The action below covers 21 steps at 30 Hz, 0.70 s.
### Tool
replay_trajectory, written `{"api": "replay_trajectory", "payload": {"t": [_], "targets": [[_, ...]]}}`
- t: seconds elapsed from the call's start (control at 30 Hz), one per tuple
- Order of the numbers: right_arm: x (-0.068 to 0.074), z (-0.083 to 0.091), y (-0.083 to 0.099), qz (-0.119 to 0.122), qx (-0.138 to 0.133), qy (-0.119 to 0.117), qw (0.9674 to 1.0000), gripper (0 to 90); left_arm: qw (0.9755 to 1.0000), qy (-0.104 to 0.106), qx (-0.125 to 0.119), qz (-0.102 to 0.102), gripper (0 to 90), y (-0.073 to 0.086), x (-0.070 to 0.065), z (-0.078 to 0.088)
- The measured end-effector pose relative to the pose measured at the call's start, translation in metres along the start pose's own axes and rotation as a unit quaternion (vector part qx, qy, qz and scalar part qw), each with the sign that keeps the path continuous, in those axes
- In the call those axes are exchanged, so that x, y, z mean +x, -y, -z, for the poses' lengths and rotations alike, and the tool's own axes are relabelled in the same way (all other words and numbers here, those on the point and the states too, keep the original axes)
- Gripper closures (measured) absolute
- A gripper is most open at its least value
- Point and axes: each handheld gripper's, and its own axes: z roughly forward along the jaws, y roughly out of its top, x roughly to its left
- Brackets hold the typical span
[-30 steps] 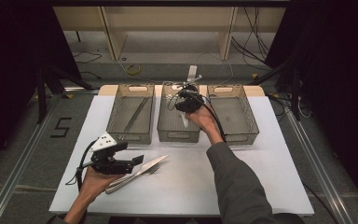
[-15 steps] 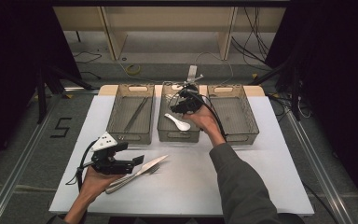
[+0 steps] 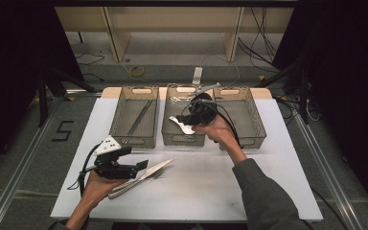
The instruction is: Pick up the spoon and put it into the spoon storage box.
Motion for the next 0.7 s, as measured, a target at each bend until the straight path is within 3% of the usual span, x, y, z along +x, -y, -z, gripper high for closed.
{"api": "replay_trajectory", "payload": {"t": [0.43,0.7], "targets": [[0.025,0.029,0.043,0.016,-0.024,-0.031,0.9991,34.1,0.9999,0.0,0.017,-0.004,15.0,0.0,0.001,-0.001],[0.032,0.048,0.068,0.007,-0.055,-0.046,0.9974,31.3,0.9997,0.002,0.023,0.001,15.0,0.0,0.002,-0.002]]}}
